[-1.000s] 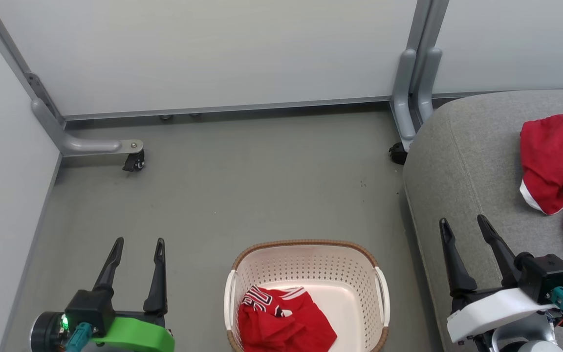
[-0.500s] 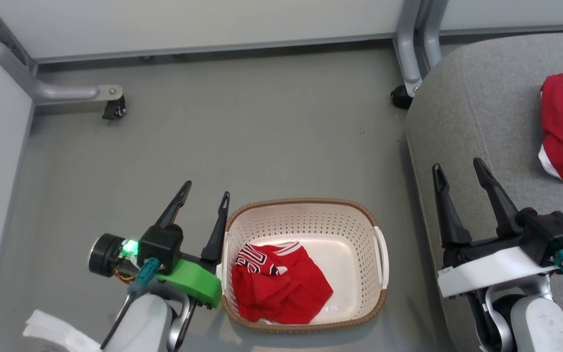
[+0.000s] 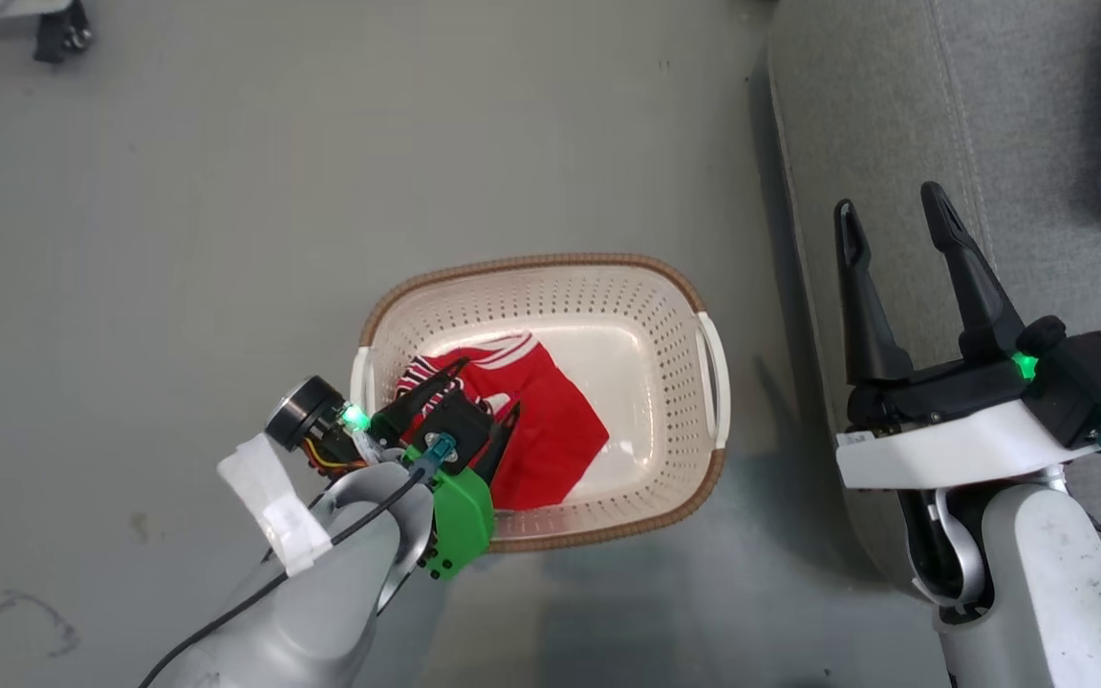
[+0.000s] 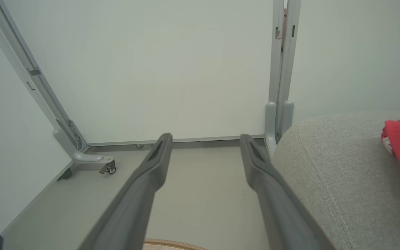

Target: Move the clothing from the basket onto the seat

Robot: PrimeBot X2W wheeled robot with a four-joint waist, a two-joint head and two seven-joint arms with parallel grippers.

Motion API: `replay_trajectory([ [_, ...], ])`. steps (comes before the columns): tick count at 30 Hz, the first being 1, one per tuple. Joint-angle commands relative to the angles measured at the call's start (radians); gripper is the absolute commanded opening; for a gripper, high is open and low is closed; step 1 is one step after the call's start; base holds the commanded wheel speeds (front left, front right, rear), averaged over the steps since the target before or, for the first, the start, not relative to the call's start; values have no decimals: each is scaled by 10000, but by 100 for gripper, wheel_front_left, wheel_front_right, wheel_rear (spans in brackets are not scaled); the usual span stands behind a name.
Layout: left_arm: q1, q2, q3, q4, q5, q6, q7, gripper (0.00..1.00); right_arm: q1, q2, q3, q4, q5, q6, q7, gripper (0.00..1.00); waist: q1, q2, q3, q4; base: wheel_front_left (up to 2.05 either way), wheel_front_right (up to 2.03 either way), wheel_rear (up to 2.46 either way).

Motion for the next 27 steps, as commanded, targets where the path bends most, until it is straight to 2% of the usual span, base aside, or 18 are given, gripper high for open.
replay_trajectory([
  [1, -432, 88, -277, 344, -184, -3, 177, 100, -256, -2, 60, 51, 76, -1, -125, 100, 0, 0, 1558, -988, 0, 0, 0],
  [8, -1602, 106, -1928, 2168, -472, -4, 983, 100, -766, -1, 263, 404, 424, -3, -610, 100, 0, 0, 2642, -1557, 0, 0, 0],
  [13, -2246, 337, -2926, 3131, -702, -3, 1315, 100, -1081, -1, 528, 704, 771, -3, -920, 100, 0, 0, 3287, -2043, 0, 0, 0],
  [27, -3343, 1035, -4507, 4337, -1425, -1, 2091, 100, -1694, -1, 1136, 1269, 1871, -3, -1201, 100, 0, 0, 4133, -3020, 0, 0, 0],
])
